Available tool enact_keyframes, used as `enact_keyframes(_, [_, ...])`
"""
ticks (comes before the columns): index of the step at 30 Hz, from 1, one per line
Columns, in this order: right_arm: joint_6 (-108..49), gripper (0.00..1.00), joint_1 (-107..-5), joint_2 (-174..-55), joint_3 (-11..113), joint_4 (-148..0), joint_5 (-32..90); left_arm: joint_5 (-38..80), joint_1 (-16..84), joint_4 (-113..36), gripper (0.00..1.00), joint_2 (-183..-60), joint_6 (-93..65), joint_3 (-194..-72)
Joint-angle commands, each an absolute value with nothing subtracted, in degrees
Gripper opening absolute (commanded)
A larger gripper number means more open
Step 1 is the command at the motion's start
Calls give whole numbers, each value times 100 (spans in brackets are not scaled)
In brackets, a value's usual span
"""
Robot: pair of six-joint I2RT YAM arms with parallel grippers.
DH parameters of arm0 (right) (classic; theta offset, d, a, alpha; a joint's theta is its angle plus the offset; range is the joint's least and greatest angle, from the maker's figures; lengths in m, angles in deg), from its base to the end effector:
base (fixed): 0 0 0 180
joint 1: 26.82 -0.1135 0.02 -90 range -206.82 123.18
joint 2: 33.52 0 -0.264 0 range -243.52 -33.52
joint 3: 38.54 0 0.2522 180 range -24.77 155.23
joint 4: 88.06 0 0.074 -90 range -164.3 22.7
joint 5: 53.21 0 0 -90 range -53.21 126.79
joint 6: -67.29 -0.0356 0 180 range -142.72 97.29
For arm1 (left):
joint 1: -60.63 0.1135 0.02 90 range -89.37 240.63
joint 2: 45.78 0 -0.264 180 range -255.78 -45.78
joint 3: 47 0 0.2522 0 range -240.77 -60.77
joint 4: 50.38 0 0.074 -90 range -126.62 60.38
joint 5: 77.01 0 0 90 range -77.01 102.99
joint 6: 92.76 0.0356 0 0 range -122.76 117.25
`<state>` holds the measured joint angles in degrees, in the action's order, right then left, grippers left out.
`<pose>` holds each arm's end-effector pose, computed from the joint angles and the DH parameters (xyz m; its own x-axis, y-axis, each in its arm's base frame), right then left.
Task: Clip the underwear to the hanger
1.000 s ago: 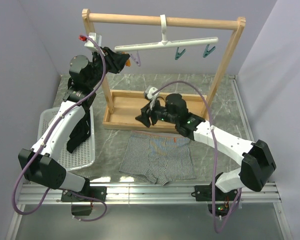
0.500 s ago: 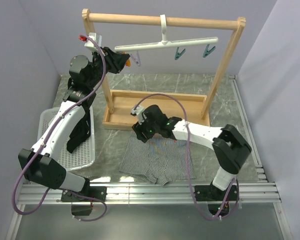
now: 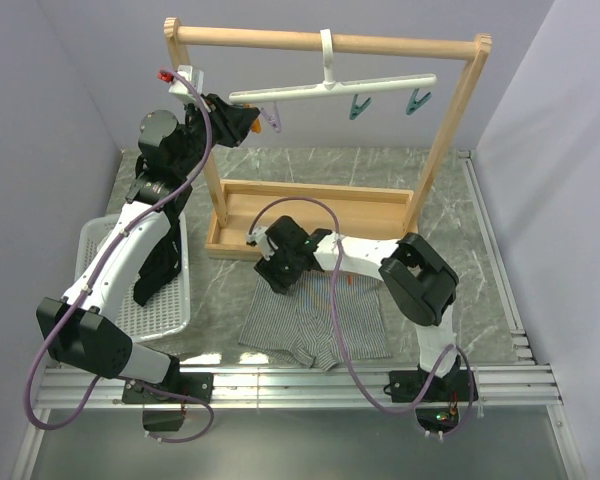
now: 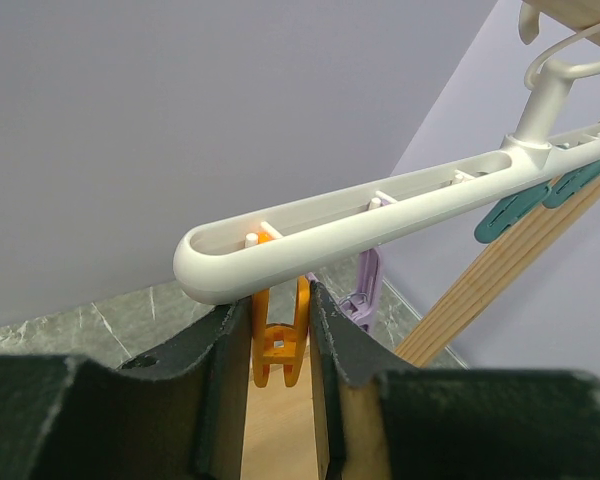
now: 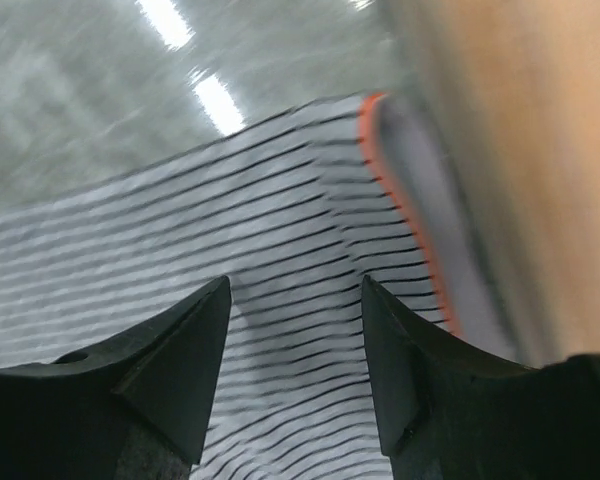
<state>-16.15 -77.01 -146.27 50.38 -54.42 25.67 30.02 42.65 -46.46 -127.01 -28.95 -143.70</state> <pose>0.2581 0.3204 0.1632 -0.4426 -0.7061 -0.5528 -0.8764 0.4710 0.1001 0.3094 -0.1114 0.4633 -0.0798 -0.4178 -0.9050 0.5938 0.7093 -0.3798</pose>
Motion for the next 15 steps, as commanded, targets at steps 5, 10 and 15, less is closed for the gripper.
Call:
enact_keyframes(5, [-1375,62,-8157,-14172,4897,-4564,1877,3118,4253,-4787,0,-12523,-2842,-14505])
enact_keyframes(10, [-1472,62,-8114,-13794,4932,-4924,2174,3127,4253,-4769,0,-12532,-2842,-14505])
enact_keyframes(15, [-1568,69,-7719,-13776,5134,-5389,2360,3136,4253,-4769,0,-12523,-2833,-14497])
